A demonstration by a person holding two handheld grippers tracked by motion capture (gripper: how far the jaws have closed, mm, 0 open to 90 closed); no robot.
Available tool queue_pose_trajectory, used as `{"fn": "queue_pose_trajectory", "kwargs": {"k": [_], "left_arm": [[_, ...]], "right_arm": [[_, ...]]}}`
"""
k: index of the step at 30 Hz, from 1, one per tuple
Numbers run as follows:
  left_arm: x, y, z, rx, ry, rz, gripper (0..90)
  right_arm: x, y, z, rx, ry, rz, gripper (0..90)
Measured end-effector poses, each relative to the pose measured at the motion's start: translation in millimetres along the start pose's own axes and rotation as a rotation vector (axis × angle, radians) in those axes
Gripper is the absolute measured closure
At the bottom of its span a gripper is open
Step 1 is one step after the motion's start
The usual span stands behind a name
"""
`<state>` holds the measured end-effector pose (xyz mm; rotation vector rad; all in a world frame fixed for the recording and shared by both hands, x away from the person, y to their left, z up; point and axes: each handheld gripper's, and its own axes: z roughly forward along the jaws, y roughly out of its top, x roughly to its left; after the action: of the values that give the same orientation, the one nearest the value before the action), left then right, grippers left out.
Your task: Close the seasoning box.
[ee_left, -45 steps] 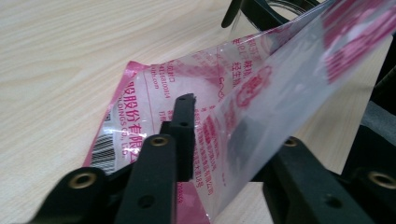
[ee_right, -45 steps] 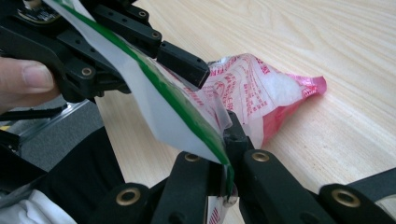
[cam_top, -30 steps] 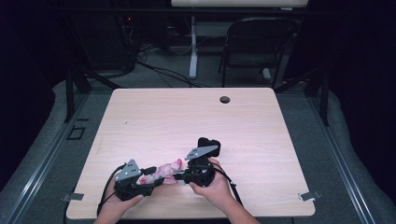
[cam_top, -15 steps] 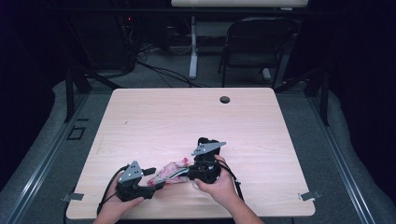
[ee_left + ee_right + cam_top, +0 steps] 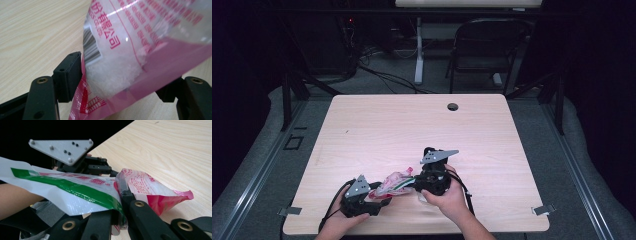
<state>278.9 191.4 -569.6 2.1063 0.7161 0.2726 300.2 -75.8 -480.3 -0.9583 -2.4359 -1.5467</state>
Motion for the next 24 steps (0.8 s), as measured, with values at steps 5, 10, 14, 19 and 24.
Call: {"fn": "queue_pose_trajectory", "kwargs": {"k": [5, 10, 14, 19, 24], "left_arm": [[-1.4, -0.2, 2.7, 0.006, 0.008, 0.003, 31.6], [-1.5, -2.8, 7.8, 0.024, 0.018, -0.011, 31.6], [-1.1, -2.7, 9.8, 0.015, 0.018, -0.015, 31.6], [-3.3, -2.8, 12.4, 0.008, 0.016, -0.009, 32.2], [-5.3, -3.2, 14.6, 0.007, 0.029, -0.007, 41.7]], "right_arm": [[1.2, 1.3, -3.1, -0.017, 0.004, 0.006, 90.0], [2.3, 2.5, -5.1, -0.021, 0.012, 0.007, 90.0], [4.5, 3.7, -6.7, -0.027, 0.019, 0.004, 90.0], [5.8, 4.0, -7.0, -0.033, 0.032, 0.008, 90.0], [7.5, 4.4, -7.4, -0.034, 0.035, 0.004, 90.0]]}}
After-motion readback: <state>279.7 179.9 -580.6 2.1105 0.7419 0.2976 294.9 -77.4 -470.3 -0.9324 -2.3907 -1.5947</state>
